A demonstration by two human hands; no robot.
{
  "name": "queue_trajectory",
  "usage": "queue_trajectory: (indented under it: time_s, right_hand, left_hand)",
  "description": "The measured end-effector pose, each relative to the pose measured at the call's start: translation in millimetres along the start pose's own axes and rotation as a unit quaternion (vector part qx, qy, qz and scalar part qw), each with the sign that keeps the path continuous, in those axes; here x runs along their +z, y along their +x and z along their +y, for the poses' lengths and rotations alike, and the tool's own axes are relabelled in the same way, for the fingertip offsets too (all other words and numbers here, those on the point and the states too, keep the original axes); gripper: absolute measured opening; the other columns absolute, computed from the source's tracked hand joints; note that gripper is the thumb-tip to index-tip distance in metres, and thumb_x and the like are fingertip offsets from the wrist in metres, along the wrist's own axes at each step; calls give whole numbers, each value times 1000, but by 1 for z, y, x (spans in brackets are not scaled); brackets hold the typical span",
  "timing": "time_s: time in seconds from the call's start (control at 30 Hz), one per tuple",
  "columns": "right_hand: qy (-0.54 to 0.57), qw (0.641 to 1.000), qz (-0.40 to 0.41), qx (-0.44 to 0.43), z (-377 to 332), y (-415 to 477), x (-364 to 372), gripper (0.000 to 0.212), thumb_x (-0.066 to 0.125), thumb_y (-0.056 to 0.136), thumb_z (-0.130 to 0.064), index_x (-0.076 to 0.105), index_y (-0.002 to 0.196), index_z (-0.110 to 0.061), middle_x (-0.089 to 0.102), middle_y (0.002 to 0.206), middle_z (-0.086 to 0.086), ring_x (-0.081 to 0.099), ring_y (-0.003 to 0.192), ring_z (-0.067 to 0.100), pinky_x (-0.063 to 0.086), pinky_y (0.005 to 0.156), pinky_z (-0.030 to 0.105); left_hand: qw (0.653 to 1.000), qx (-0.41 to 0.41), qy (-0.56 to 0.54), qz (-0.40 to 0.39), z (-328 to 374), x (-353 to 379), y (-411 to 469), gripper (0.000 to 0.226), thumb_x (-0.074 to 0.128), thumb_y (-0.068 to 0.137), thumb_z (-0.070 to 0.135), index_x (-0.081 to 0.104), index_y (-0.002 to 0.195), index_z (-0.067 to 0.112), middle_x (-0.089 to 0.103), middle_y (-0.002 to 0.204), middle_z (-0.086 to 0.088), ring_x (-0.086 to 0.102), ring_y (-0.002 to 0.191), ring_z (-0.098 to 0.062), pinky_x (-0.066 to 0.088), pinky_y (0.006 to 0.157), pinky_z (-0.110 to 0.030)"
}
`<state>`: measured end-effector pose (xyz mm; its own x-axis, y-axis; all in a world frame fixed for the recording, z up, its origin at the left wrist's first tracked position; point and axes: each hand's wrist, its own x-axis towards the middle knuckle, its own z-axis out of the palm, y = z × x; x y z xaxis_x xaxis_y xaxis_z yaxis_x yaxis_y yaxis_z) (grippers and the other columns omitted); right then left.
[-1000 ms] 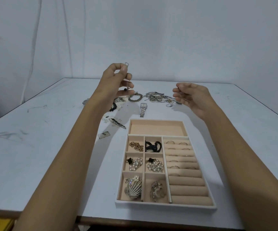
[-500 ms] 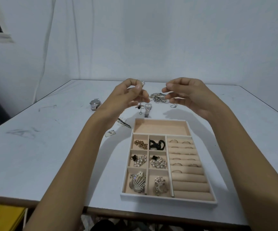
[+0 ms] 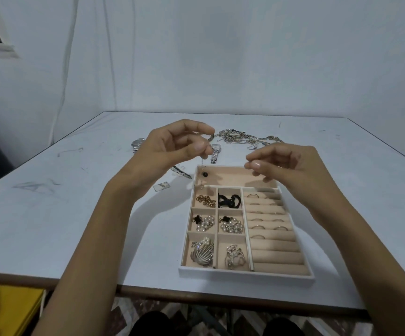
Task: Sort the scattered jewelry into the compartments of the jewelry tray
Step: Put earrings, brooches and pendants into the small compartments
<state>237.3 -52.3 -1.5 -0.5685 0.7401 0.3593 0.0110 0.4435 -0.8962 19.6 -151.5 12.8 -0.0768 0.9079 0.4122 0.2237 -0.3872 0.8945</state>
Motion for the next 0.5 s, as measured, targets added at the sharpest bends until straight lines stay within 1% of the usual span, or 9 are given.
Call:
queue_trajectory:
  time_s: [0.1,0.17,0.27,0.37,0.5]
  right_hand:
    - [-3,1000,10,2,2,-10,-3,11,70,82,-9,73,92,-10,75,85,7,67,76,18,54,66,21]
    - [5,1000,12,9,2,-14,-4,11,70,81,-9,73,92,-10,75,85,8,67,78,20,53,64,20]
    - [11,1000,16,14,1,-15,-6,11,70,82,-8,73,92,-10,75,85,8,66,77,19,54,64,19]
    - [9,1000,13,14,0,-15,-6,11,69,82,-8,73,92,-11,75,84,8,66,76,19,54,64,20]
    - [13,1000,9,17,0,-16,-6,12,70,82,-9,73,93,-9,75,84,7,66,74,16,53,64,19]
  left_hand:
    - [1000,-15,13,-13,-1,0,-3,24,62,83,11,63,106,14,71,81,3,64,80,-15,50,83,-21]
    - [999,-29,35,-28,-3,0,-3,23,62,85,7,64,106,13,71,85,1,66,81,-16,51,83,-22]
    - [995,-58,68,-47,-8,0,-2,21,60,88,2,65,107,9,71,87,-1,65,83,-18,53,86,-26]
    - [988,-86,109,-66,-14,-2,-2,20,60,89,1,65,108,6,71,86,-2,66,86,-19,52,91,-27]
    - [980,-106,151,-74,-18,-3,-2,22,64,87,3,69,108,8,74,89,-4,70,92,-17,51,87,-16]
